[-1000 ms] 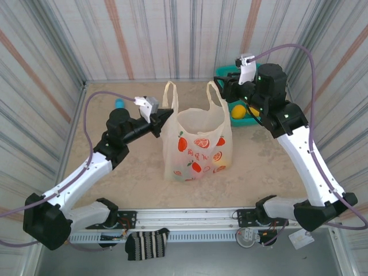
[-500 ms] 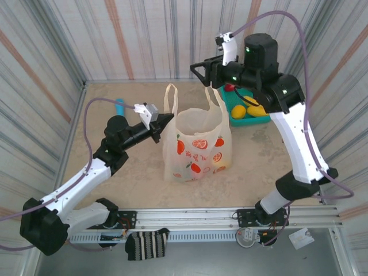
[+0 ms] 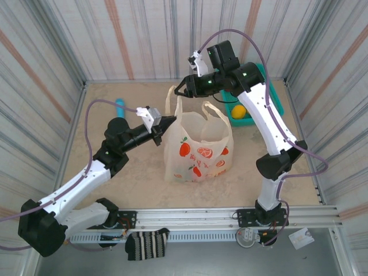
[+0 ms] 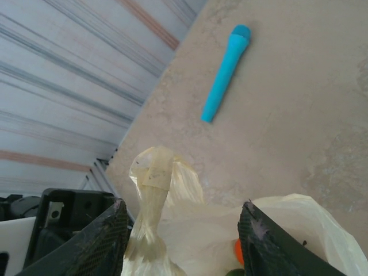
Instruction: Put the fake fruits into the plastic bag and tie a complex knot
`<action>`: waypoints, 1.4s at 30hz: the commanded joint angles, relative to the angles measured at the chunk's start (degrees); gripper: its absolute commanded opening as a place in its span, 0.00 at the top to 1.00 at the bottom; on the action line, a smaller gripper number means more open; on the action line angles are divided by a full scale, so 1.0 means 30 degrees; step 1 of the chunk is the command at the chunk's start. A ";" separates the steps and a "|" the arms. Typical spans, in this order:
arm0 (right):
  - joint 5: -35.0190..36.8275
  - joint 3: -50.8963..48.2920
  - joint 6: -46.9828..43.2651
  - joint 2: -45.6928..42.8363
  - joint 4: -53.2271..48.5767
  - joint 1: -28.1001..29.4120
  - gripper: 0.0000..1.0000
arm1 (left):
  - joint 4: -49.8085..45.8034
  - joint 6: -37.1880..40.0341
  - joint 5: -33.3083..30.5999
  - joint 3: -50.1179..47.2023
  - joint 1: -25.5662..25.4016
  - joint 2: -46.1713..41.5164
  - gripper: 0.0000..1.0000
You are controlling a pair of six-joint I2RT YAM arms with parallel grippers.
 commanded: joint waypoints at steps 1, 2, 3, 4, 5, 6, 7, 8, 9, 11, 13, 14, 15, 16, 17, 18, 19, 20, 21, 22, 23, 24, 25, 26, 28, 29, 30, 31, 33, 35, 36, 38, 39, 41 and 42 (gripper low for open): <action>-0.0476 0.0932 0.0360 0.0323 -0.0232 0.0141 0.49 | -0.0130 0.0453 0.0313 -0.0118 -0.0112 -0.0295 1.00; -0.0546 0.1043 0.0403 0.0396 -0.0167 0.0132 0.50 | -0.0158 0.0462 0.0347 -0.0118 -0.0116 -0.0281 1.00; -0.0662 0.1108 0.0497 0.0435 -0.0079 0.0119 0.53 | -0.0159 0.0493 0.0349 -0.0119 -0.0145 -0.0266 1.00; -0.0832 0.1167 0.0641 0.0519 0.0045 0.0104 0.55 | -0.0212 0.0477 0.0340 -0.0119 -0.0188 -0.0266 1.00; -0.1069 0.1184 0.0766 0.0581 0.0153 0.0089 0.55 | -0.0205 0.0480 0.0345 -0.0118 -0.0194 -0.0266 1.00; -0.1277 0.1200 0.0904 0.0697 0.0236 0.0089 0.55 | -0.0198 0.0488 0.0332 -0.0119 -0.0201 -0.0218 1.00; -0.1401 0.1226 0.1026 0.0783 0.0323 0.0102 0.55 | -0.0199 0.0494 0.0345 -0.0097 -0.0209 -0.0219 1.00; -0.1512 0.1242 0.1062 0.0908 0.0332 0.0133 0.54 | -0.0202 0.0486 0.0331 -0.0087 -0.0227 -0.0221 1.00; -0.1554 0.1282 0.1093 0.1009 0.0315 0.0175 0.54 | -0.0214 0.0501 0.0297 -0.0089 -0.0225 -0.0236 1.00; -0.1473 0.1315 0.1089 0.1150 0.0275 0.0235 0.54 | -0.0204 0.0477 0.0332 -0.0077 -0.0225 -0.0258 1.00; -0.1445 0.1316 0.1093 0.1225 0.0279 0.0241 0.54 | -0.0218 0.0477 0.0338 -0.0067 -0.0249 -0.0266 1.00; -0.1295 0.1331 0.1122 0.1261 0.0293 0.0251 0.58 | -0.0216 0.0482 0.0329 -0.0086 -0.0259 -0.0243 1.00; -0.1185 0.1333 0.1151 0.1240 0.0368 0.0238 0.63 | -0.0238 0.0477 0.0348 -0.0086 -0.0275 -0.0221 1.00; -0.1162 0.1340 0.1176 0.1206 0.0480 0.0250 0.64 | -0.0244 0.0491 0.0349 -0.0064 -0.0272 -0.0222 1.00; -0.1196 0.1316 0.1259 0.1156 0.0628 0.0196 0.67 | -0.0247 0.0477 0.0375 -0.0069 -0.0278 -0.0185 1.00; -0.1203 0.1324 0.1339 0.1095 0.0828 0.0165 0.71 | -0.0261 0.0488 0.0379 -0.0078 -0.0290 -0.0178 1.00; -0.1217 0.1346 0.1425 0.1055 0.0997 0.0134 0.76 | -0.0286 0.0530 0.0379 -0.0086 -0.0331 -0.0191 1.00; -0.1182 0.1368 0.1480 0.1028 0.1145 0.0106 0.84 | -0.0376 0.0587 0.0386 -0.0085 -0.0346 -0.0215 1.00; -0.1171 0.1446 0.1548 0.1012 0.1236 0.0072 0.89 | -0.0461 0.0644 0.0371 -0.0062 -0.0372 -0.0294 1.00; -0.1188 0.1572 0.1589 0.1020 0.1233 0.0049 0.93 | -0.0598 0.0652 0.0304 -0.0065 -0.0388 -0.0366 1.00; -0.1209 0.1882 0.1554 0.1067 0.1122 0.0074 0.97 | -0.0791 0.0652 -0.0057 -0.0060 -0.0414 -0.0554 1.00; -0.1176 0.2122 0.1534 0.1061 0.1028 0.0118 0.98 | -0.1186 0.0636 -0.0770 -0.0034 -0.0451 -0.0812 1.00; -0.1151 0.2311 0.1535 0.1021 0.1005 0.0162 0.98 | -0.1520 0.0648 -0.1602 -0.0002 -0.0526 -0.1142 0.96; -0.1139 0.2488 0.1580 0.0955 0.1014 0.0234 0.98 | -0.1785 0.0774 -0.2704 -0.0073 -0.0655 -0.1564 0.84; -0.1103 0.2741 0.1624 0.0864 0.1038 0.0409 0.98 | -0.2029 0.0865 -0.4810 -0.0203 -0.0880 -0.2357 0.48; -0.1110 0.2808 0.1713 0.0846 0.1037 0.0482 0.97 | -0.2117 0.0797 -0.5774 -0.0194 -0.1074 -0.2661 0.33; -0.1092 0.2816 0.1784 0.0788 0.1089 0.0608 0.97 | -0.2122 0.0625 -0.6225 -0.0176 -0.1155 -0.2848 0.25; -0.1021 0.2846 0.1796 0.0772 0.1074 0.0681 0.97 | -0.2151 0.0374 -0.6274 -0.0108 -0.1147 -0.2917 0.19; -0.0948 0.2810 0.1757 0.0758 0.0967 0.0850 0.97 | -0.2154 -0.0044 -0.5789 0.0050 -0.1139 -0.2664 0.12; -0.0834 0.2810 0.1751 0.0780 0.0900 0.1009 0.97 | -0.1726 -0.0319 -0.5476 0.0187 -0.1136 -0.2023 0.08; -0.0865 0.2810 0.1707 0.0789 0.0871 0.1109 0.97 | -0.1545 -0.0388 -0.5657 0.0351 -0.1139 -0.1649 0.05; -0.0946 0.2810 0.1670 0.0844 0.0891 0.1259 0.96 | -0.0783 -0.0333 -0.6609 0.0618 -0.1115 -0.0659 0.03; -0.0945 0.2810 0.1660 0.0850 0.0875 0.1287 0.96 | -0.0340 -0.0156 -0.6921 0.0638 -0.1085 -0.0226 0.03; -0.1033 0.2811 0.1708 0.0788 0.0894 0.1386 0.96 | 0.0641 -0.0062 -0.6887 0.0758 -0.0767 0.0773 0.02; -0.1099 0.2810 0.1693 0.0771 0.0878 0.1378 0.96 | 0.0916 -0.0166 -0.6902 0.0837 -0.0586 0.1156 0.03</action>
